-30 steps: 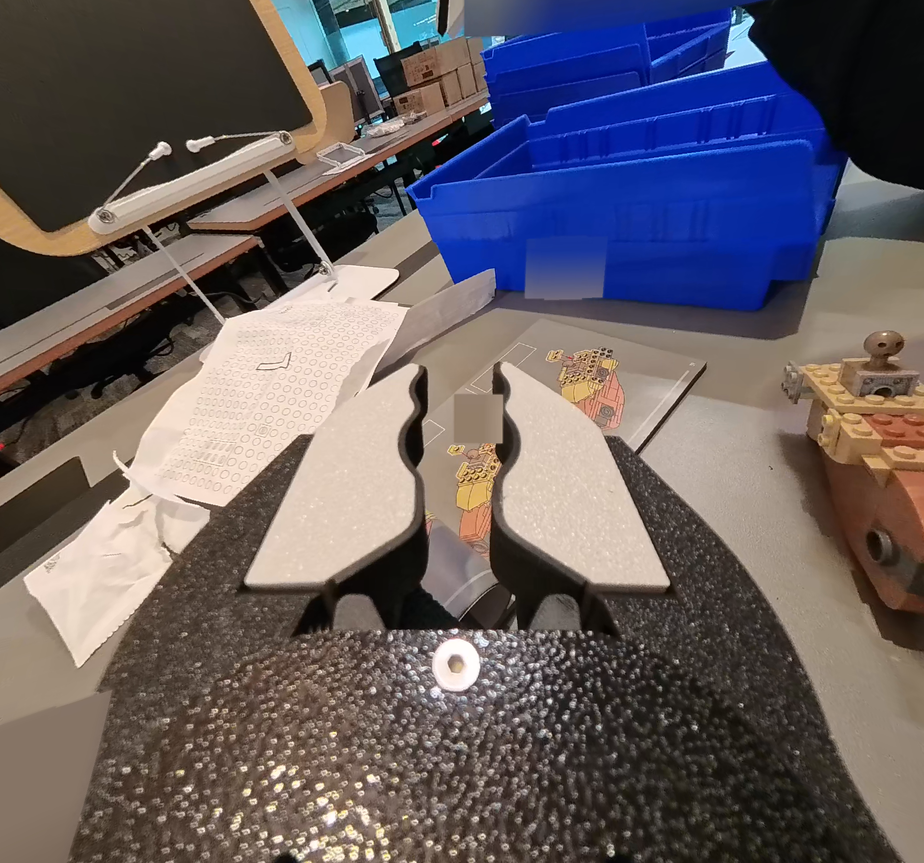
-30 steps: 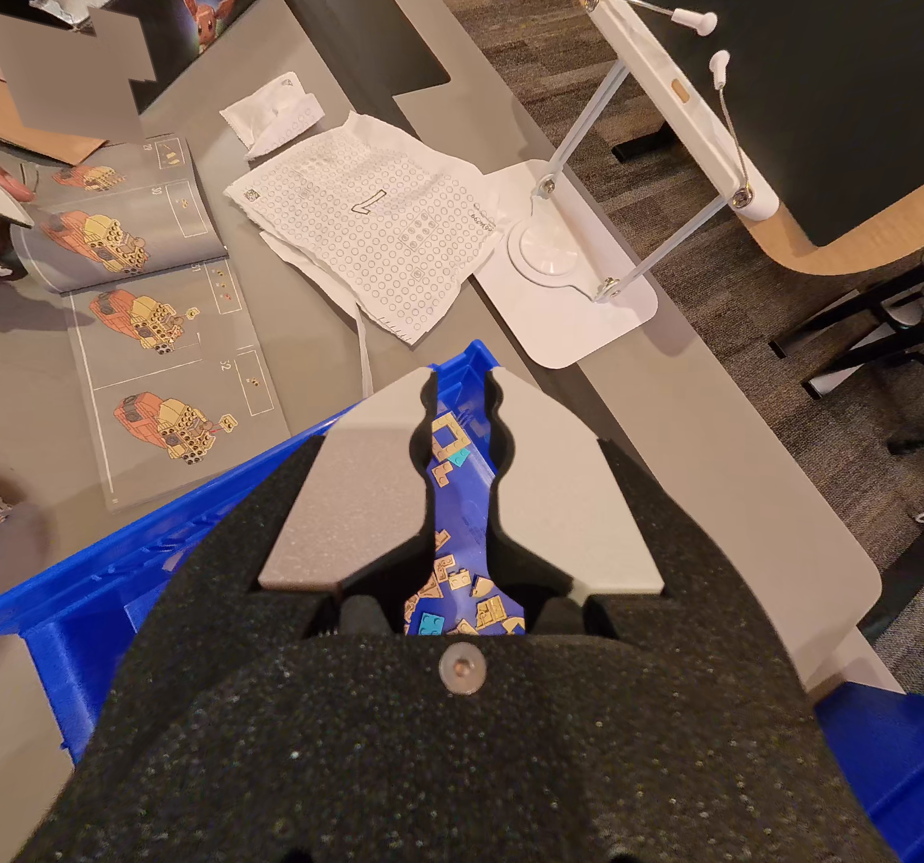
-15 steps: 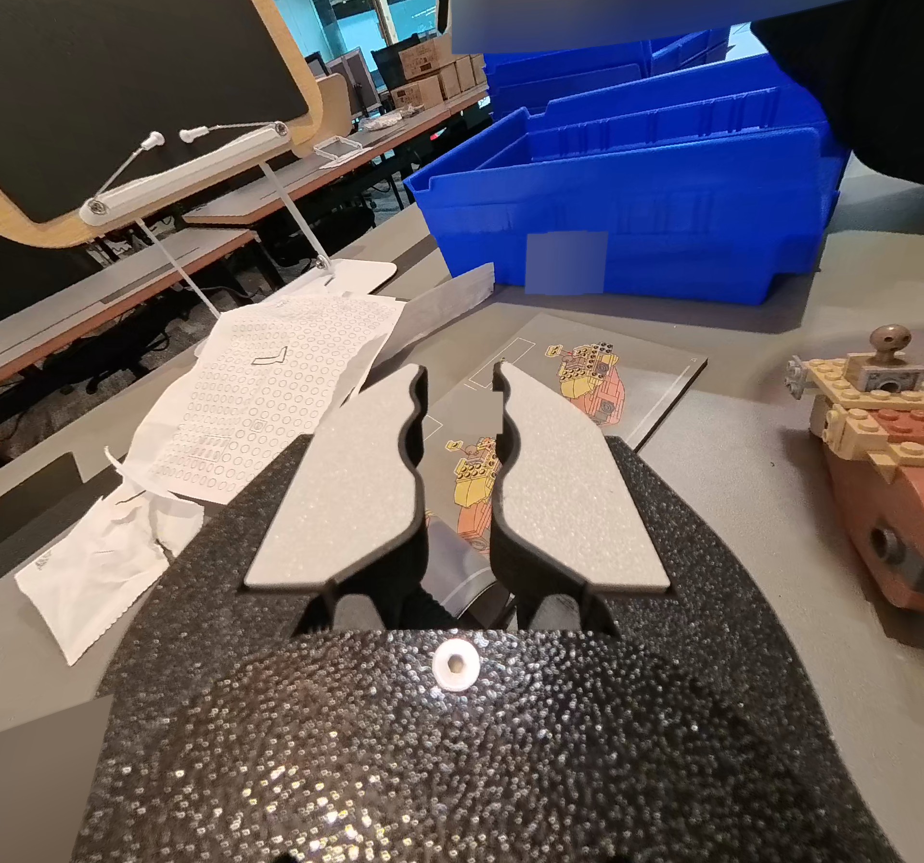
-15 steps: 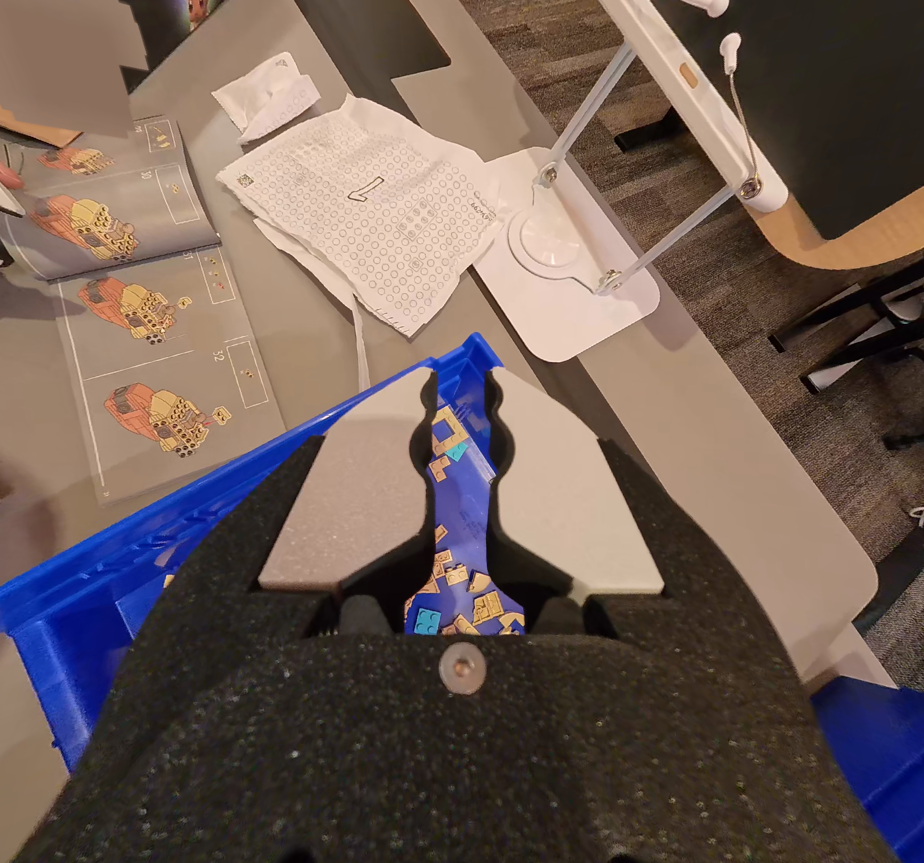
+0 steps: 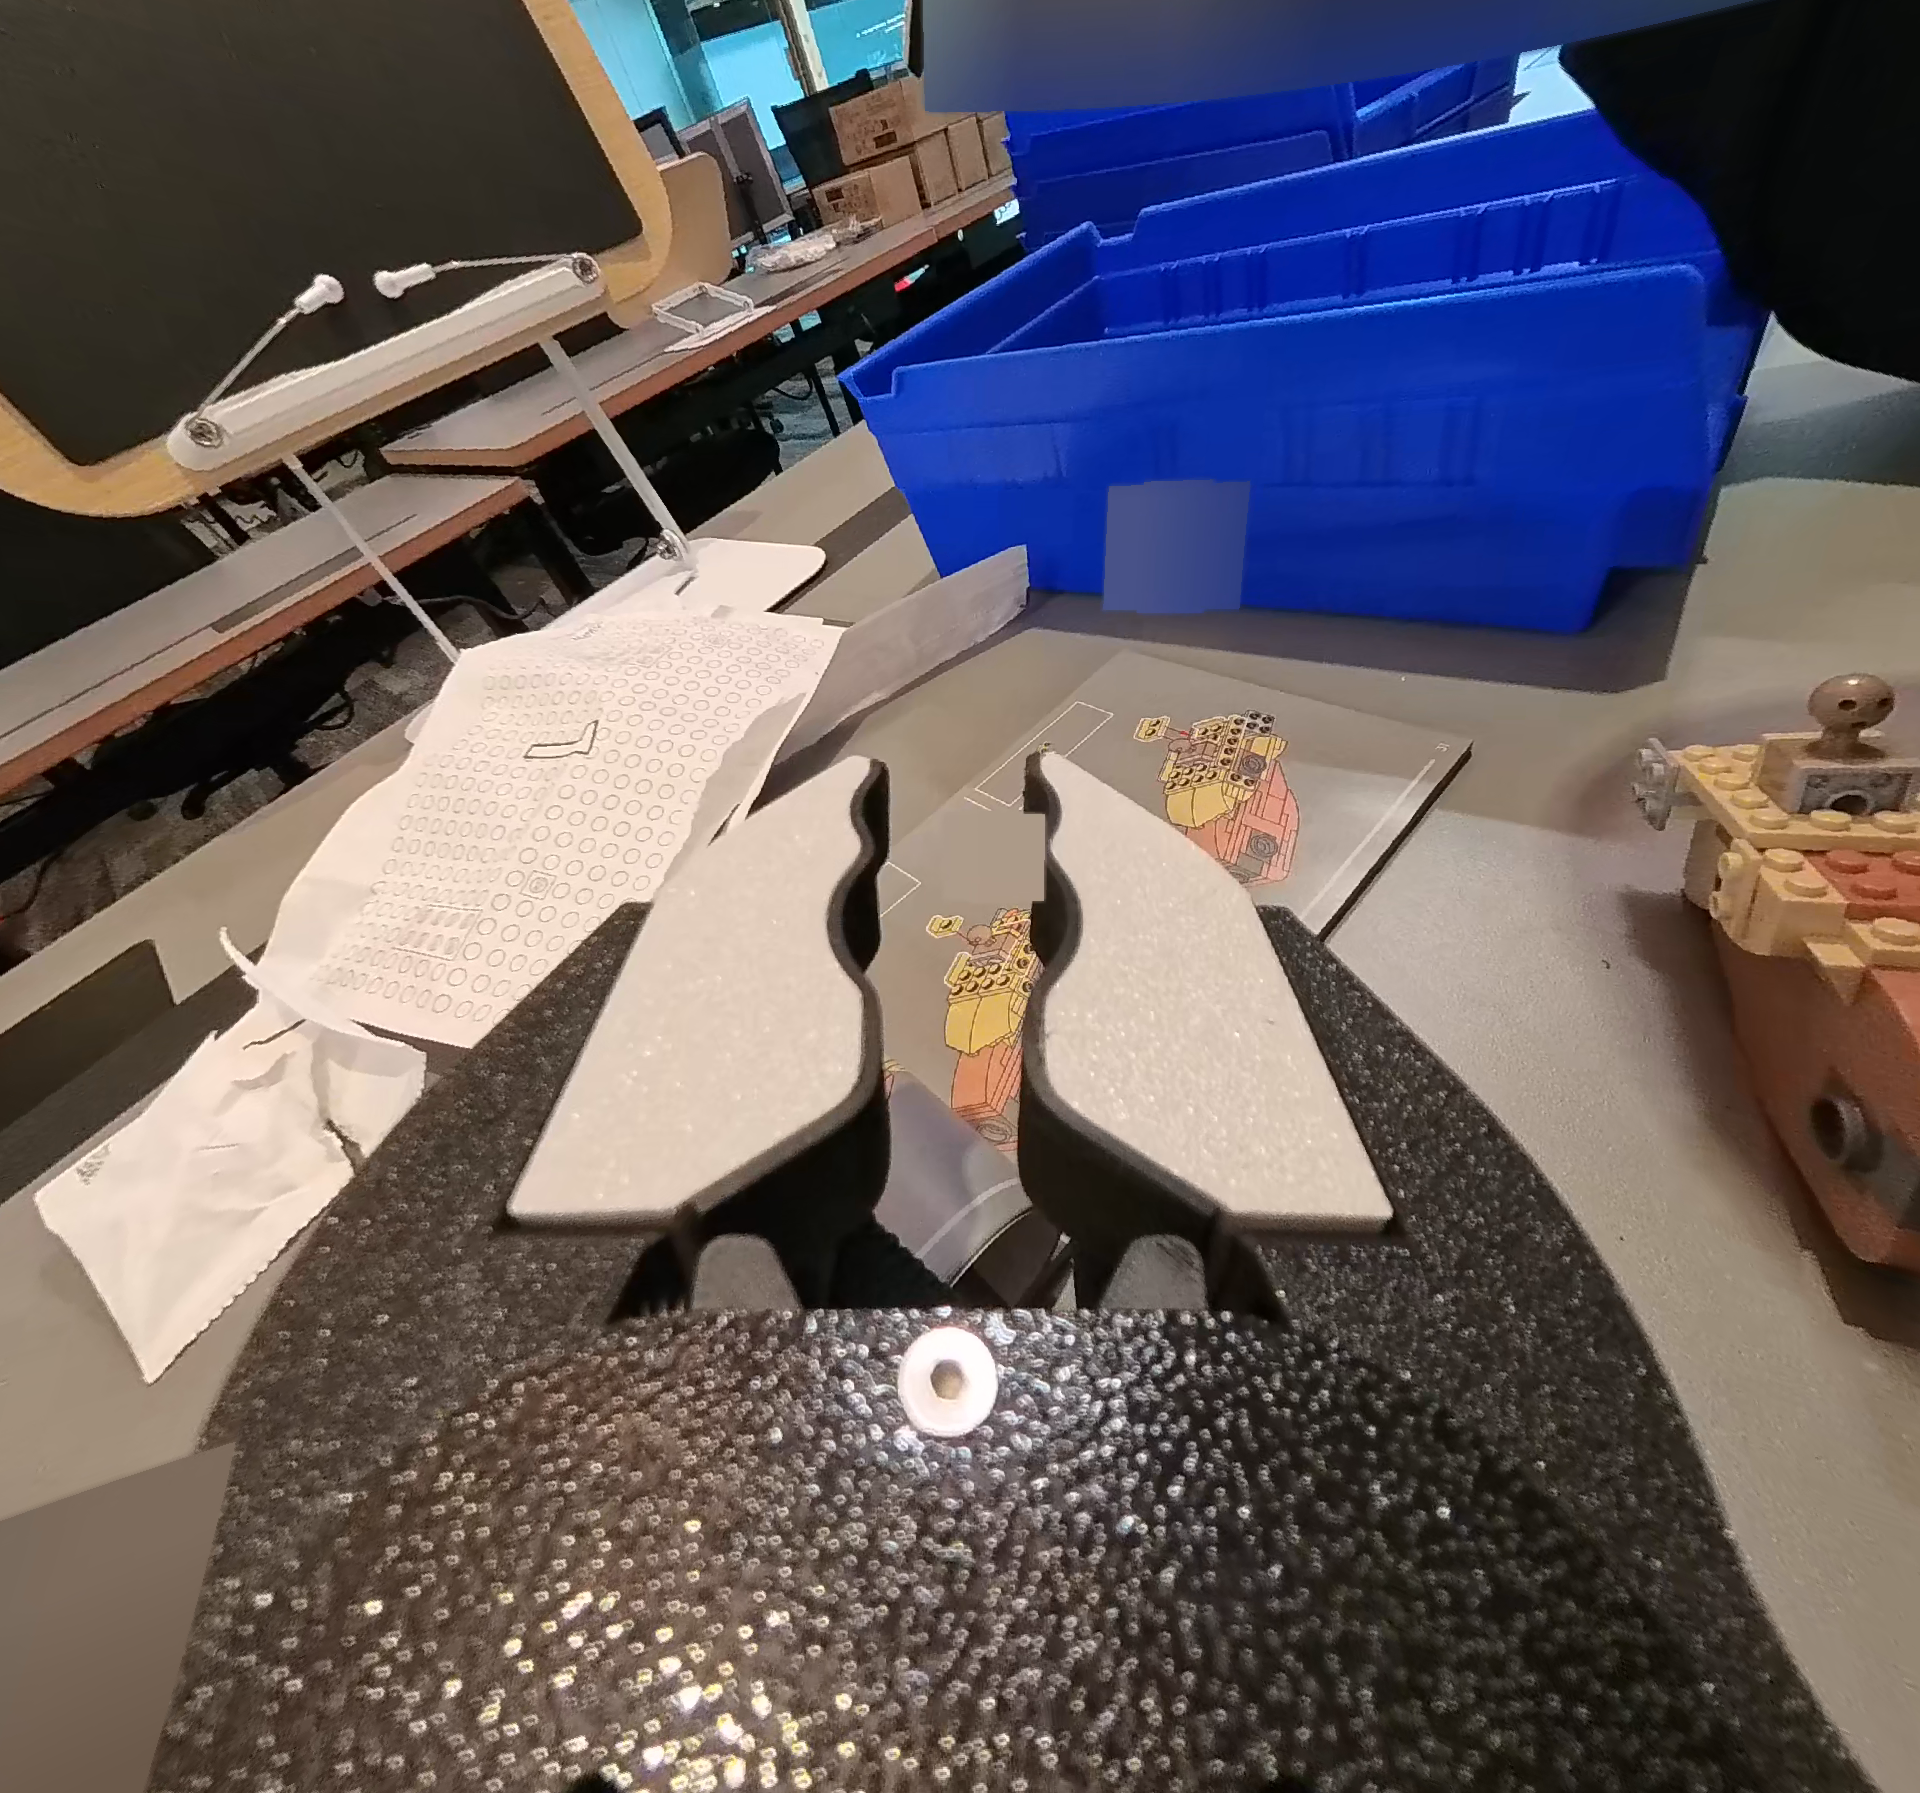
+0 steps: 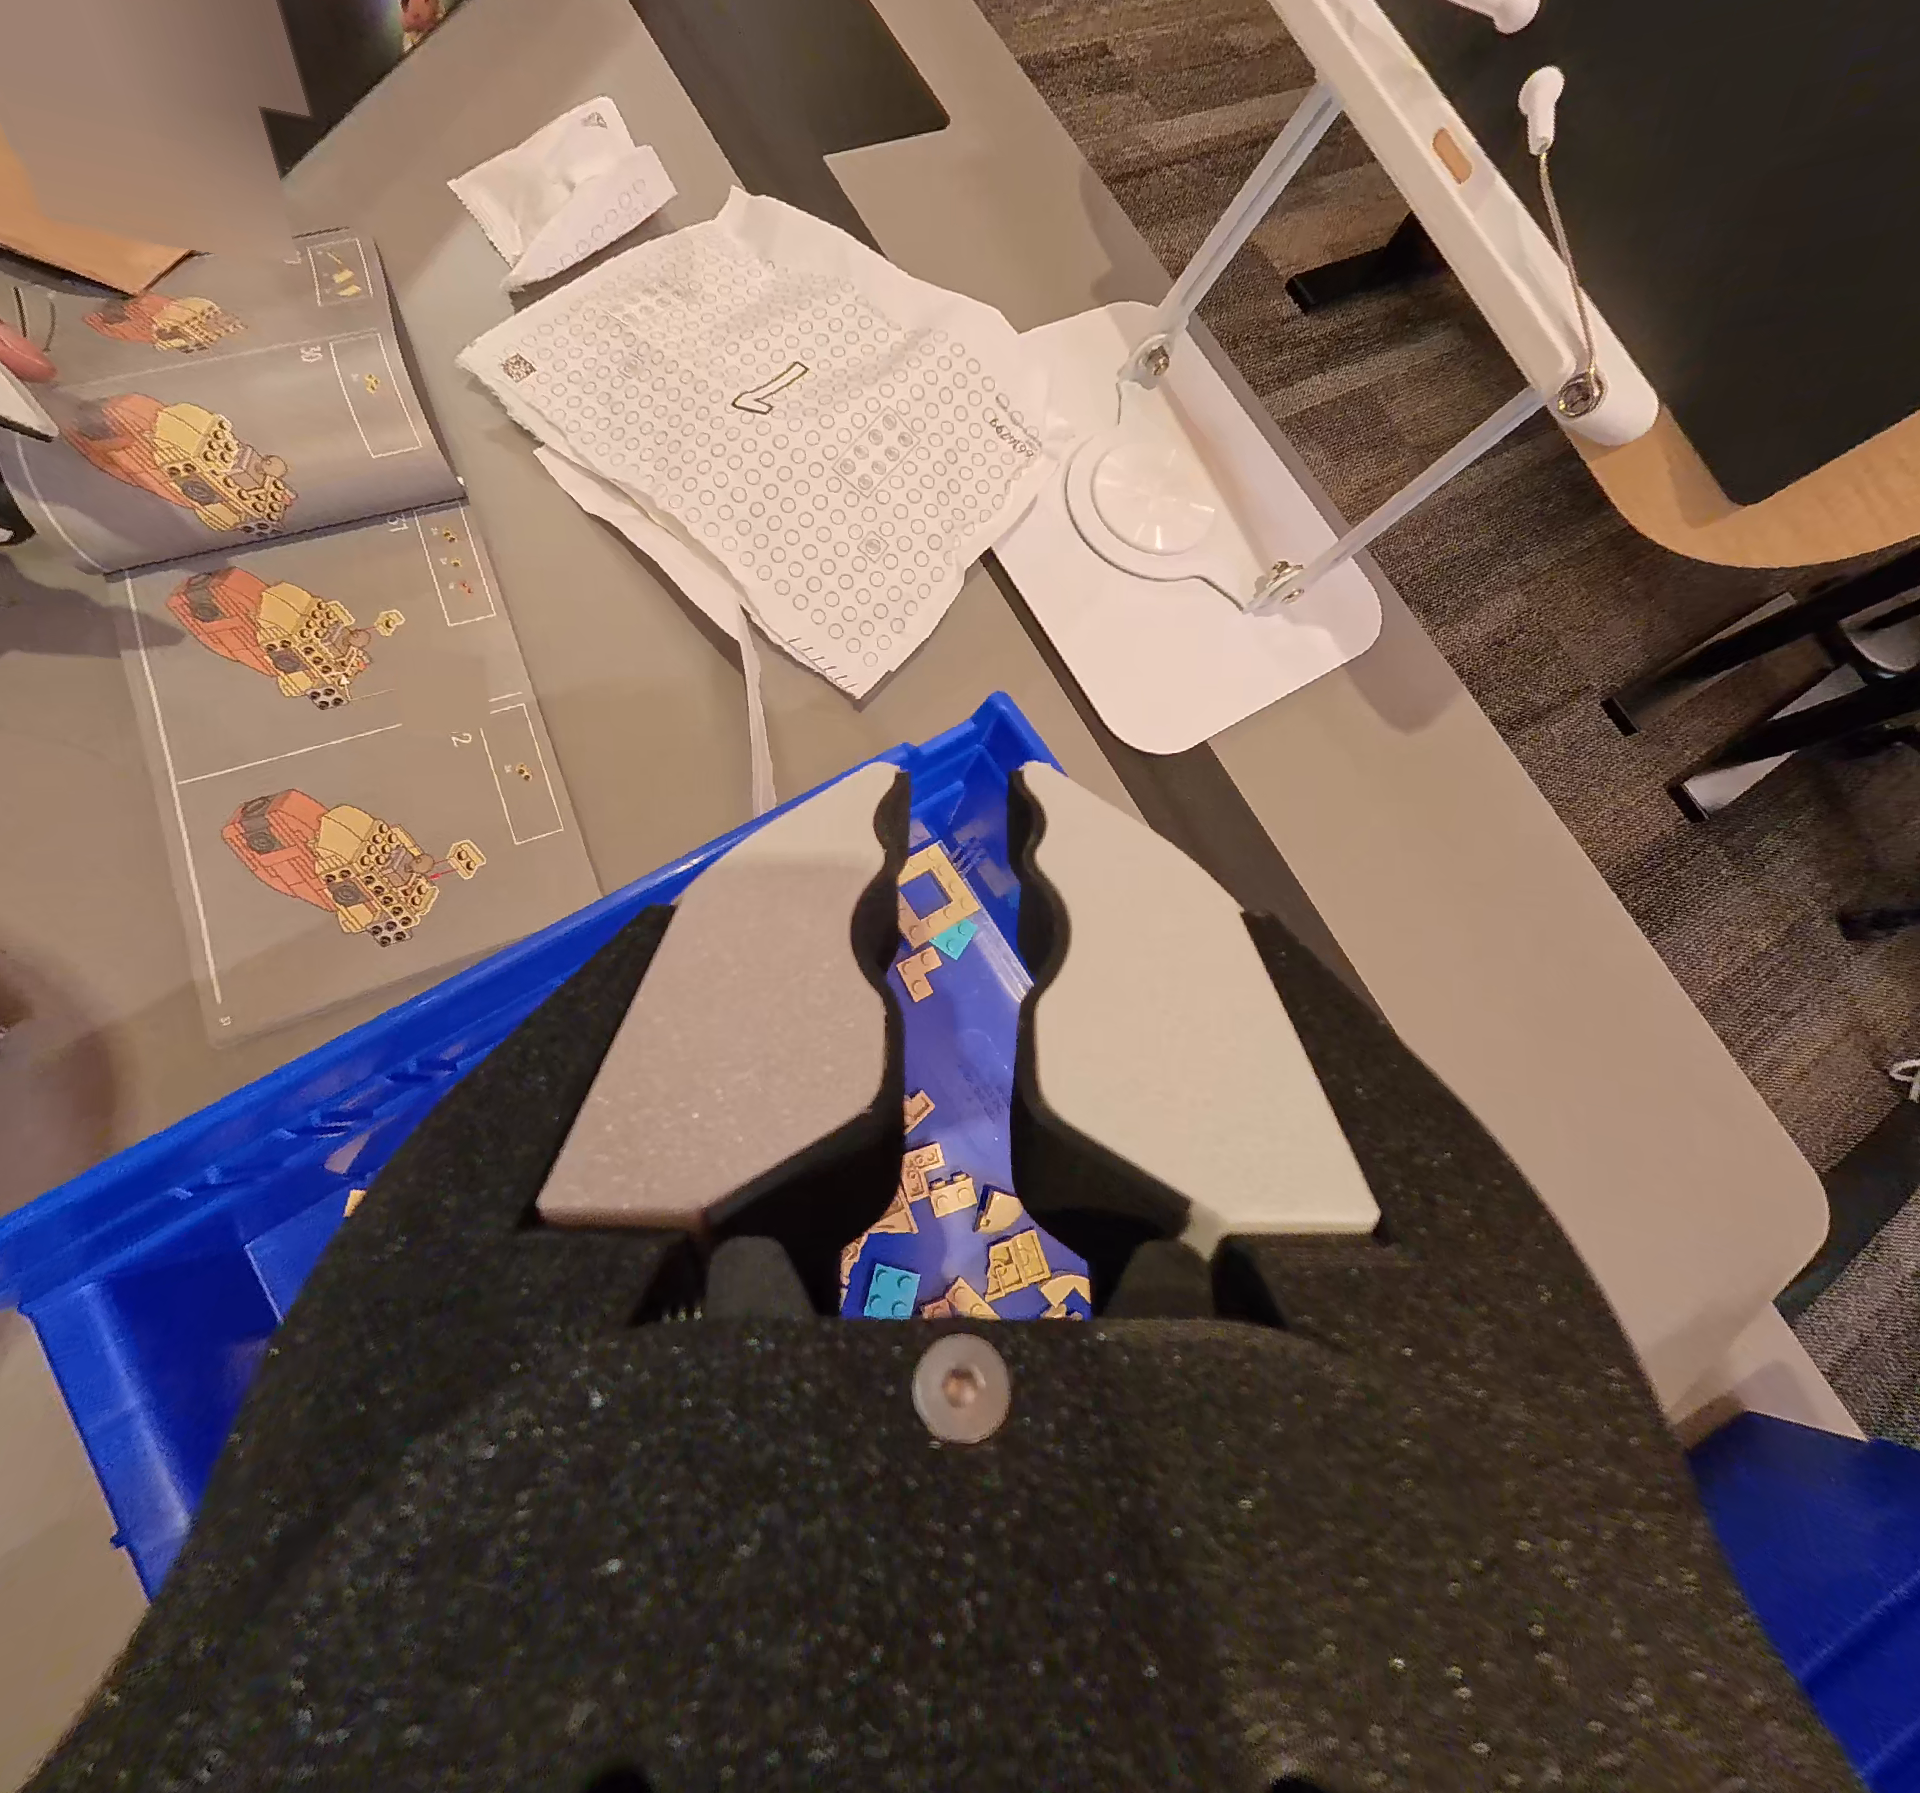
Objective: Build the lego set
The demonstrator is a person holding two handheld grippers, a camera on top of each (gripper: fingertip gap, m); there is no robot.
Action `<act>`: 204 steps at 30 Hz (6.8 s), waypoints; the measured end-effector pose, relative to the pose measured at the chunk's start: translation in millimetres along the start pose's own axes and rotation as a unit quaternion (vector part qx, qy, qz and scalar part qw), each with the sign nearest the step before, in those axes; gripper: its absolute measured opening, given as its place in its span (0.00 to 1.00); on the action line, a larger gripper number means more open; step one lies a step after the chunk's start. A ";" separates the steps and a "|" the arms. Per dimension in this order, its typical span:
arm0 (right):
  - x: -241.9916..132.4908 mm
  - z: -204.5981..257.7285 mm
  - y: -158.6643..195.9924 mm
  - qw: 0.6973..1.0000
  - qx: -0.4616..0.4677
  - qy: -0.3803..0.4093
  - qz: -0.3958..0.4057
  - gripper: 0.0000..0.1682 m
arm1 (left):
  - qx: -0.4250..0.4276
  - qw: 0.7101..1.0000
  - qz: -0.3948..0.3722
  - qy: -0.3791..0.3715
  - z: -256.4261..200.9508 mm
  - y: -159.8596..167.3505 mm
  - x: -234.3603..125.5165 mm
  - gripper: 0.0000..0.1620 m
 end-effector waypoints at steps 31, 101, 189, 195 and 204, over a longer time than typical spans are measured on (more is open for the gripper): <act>84.0 49.2 111.3 0.944 -0.055 -0.177 0.274 0.17 | 0.001 1.000 -0.010 0.001 -1.6 -5.4 -1.2 0.15; 58.8 224.9 -24.4 0.993 -0.068 -0.095 0.016 0.19 | 0.053 0.988 0.029 -0.139 66.5 38.1 -137.3 0.15; 165.0 346.5 -24.0 0.979 0.105 -0.172 -0.038 0.19 | 0.086 0.984 -0.021 -0.155 36.2 26.6 -154.5 0.12; 198.0 362.1 -5.9 0.985 0.079 -0.145 0.056 0.19 | 0.061 0.984 -0.037 -0.161 42.3 26.8 -169.4 0.12; 213.9 364.7 14.1 0.984 0.056 -0.113 0.124 0.19 | 0.059 0.985 -0.047 -0.157 42.0 24.3 -172.2 0.12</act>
Point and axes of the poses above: each gripper's, where its closed fingertips meet, x out along the fingers, y out of its underside, z = x × y across the jaws, the point moved 5 cm from there along -x, back along the fingers, and after that the axes turned 14 degrees about -y, right-handed, at the moved point
